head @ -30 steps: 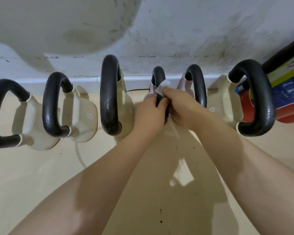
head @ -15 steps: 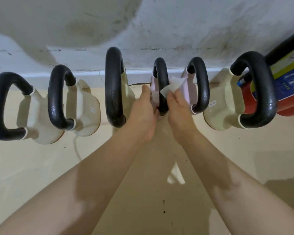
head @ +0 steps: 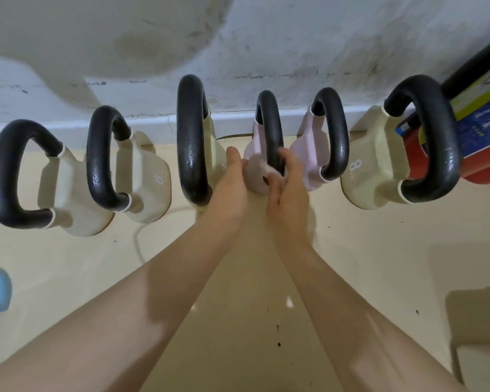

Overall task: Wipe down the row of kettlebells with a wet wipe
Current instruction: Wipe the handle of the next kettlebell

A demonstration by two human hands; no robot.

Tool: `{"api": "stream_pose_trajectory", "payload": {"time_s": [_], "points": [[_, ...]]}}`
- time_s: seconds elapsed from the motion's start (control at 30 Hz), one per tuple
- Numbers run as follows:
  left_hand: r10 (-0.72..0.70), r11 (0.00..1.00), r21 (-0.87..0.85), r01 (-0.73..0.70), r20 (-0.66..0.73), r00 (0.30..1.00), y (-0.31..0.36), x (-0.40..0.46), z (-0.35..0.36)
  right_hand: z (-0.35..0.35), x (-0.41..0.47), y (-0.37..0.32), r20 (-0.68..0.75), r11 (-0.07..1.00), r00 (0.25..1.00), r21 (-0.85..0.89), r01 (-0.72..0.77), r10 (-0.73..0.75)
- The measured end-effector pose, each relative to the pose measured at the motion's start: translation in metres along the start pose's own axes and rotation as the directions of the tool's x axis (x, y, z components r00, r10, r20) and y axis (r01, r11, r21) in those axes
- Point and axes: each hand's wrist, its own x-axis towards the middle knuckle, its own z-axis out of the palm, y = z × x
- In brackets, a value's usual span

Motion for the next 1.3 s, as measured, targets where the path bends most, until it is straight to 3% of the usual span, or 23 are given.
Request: {"api": "stream_pose_trajectory", "payload": {"time_s": [0.07, 0.17, 0.27, 0.33, 0.47, 0.57, 0.73, 0.77, 0.87, 0.97, 1.03, 1.1, 1.2, 1.27, 1.3], "points": [[0.007, 0.999, 0.031, -0.007, 0.01, 1.0, -0.001, 0.003, -0.003, 0.001, 0.009, -0.006, -0.054, 0.991, 0.995, 0.104, -0.082, 0.088], [0.002, 0.998, 0.056, -0.001, -0.027, 1.0, -0.002, 0.001, -0.002, 0.009, 0.014, -0.001, -0.047, 0.991, 0.99, 0.03, -0.133, 0.134], [0.009, 0.997, 0.078, -0.008, -0.019, 1.0, -0.004, 0.0, -0.002, 0.02, 0.015, 0.013, -0.129, 0.963, 0.954, 0.031, -0.268, 0.27], [0.014, 0.998, 0.069, -0.014, 0.003, 1.0, -0.003, -0.001, -0.002, 0.021, 0.018, 0.006, -0.156, 0.972, 0.961, -0.022, -0.236, 0.23], [0.049, 0.996, 0.07, -0.05, 0.01, 0.999, -0.004, -0.004, -0.002, 0.013, 0.015, 0.008, -0.101, 0.982, 0.985, 0.143, -0.127, 0.142], [0.044, 0.997, 0.064, -0.046, 0.024, 0.999, -0.005, -0.007, 0.0, 0.011, 0.013, 0.018, -0.06, 0.989, 0.988, 0.052, -0.142, 0.145], [0.084, 0.994, 0.067, -0.086, 0.033, 0.996, -0.002, -0.008, 0.003, 0.007, 0.038, -0.014, -0.02, 0.987, 0.989, 0.069, -0.148, 0.15], [0.082, 0.994, 0.073, -0.085, 0.037, 0.996, -0.001, -0.008, 0.004, 0.009, 0.047, -0.019, -0.005, 0.991, 0.991, -0.004, -0.131, 0.131], [0.093, 0.993, 0.074, -0.095, 0.04, 0.995, 0.003, -0.009, 0.007, 0.022, 0.082, -0.026, 0.024, 0.942, 0.999, -0.333, -0.032, 0.042], [0.138, 0.987, 0.078, -0.141, 0.043, 0.99, 0.006, -0.01, 0.011, 0.02, 0.119, -0.034, 0.22, 0.845, 0.973, -0.531, 0.065, 0.064], [0.112, 0.992, 0.061, -0.113, 0.011, 0.994, 0.007, -0.008, 0.01, 0.016, 0.131, -0.038, 0.33, 0.737, 0.944, -0.641, 0.215, 0.011], [0.063, 0.998, 0.024, -0.062, -0.027, 0.998, 0.007, -0.005, 0.004, 0.014, 0.122, -0.041, 0.433, 0.544, 0.898, -0.736, 0.403, -0.079], [0.043, 0.999, -0.016, -0.045, -0.131, 0.99, 0.01, -0.007, -0.003, 0.004, 0.082, -0.028, 0.613, 0.244, 0.765, -0.725, 0.644, -0.198], [0.075, 0.997, -0.004, -0.076, -0.117, 0.99, 0.01, -0.013, -0.006, -0.009, 0.052, -0.027, 0.715, 0.24, 0.674, -0.632, 0.737, -0.187], [0.082, 0.997, 0.002, -0.082, -0.099, 0.992, 0.01, -0.018, -0.007, -0.014, 0.041, -0.029, 0.736, 0.318, 0.654, -0.586, 0.745, -0.176]]}}
